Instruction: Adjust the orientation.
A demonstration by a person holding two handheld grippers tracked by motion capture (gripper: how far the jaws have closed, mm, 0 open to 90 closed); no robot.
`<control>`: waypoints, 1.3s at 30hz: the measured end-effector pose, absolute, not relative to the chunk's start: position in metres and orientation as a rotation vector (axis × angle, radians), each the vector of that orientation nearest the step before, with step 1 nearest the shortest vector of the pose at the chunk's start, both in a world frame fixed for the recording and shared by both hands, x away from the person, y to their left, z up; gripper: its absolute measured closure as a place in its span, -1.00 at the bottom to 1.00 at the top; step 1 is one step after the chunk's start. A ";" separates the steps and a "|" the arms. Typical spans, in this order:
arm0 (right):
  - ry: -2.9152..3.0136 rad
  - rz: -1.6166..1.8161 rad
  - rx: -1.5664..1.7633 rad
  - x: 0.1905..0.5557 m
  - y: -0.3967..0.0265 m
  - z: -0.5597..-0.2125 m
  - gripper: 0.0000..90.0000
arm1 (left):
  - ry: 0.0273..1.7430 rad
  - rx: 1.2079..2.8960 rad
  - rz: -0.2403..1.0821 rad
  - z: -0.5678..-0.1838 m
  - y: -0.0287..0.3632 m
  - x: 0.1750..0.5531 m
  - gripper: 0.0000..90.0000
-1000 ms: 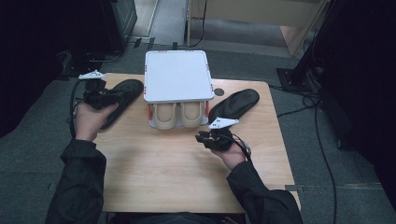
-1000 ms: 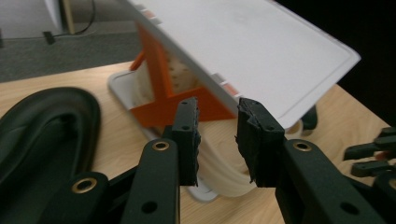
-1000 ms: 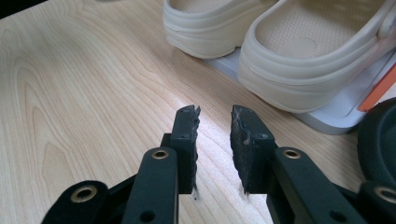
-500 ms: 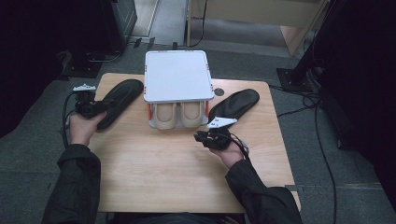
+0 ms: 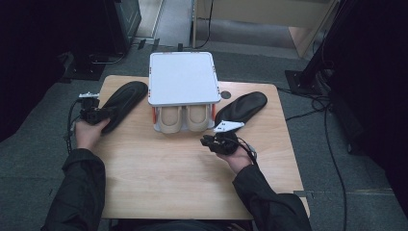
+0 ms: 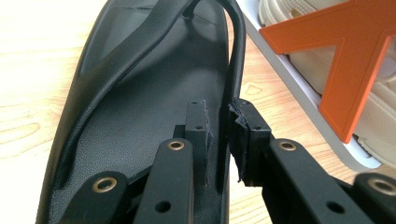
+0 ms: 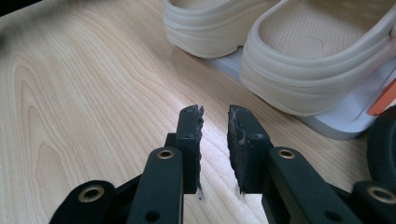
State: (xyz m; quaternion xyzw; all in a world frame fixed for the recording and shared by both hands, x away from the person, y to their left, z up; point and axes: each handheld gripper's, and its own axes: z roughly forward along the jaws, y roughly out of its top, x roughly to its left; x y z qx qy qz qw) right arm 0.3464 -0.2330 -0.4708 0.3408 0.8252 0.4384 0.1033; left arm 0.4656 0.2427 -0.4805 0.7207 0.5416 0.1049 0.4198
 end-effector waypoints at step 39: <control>2.424 1.293 1.018 0.347 -0.236 -0.470 0.66 | 1.309 1.887 0.104 -0.492 0.203 0.444 0.98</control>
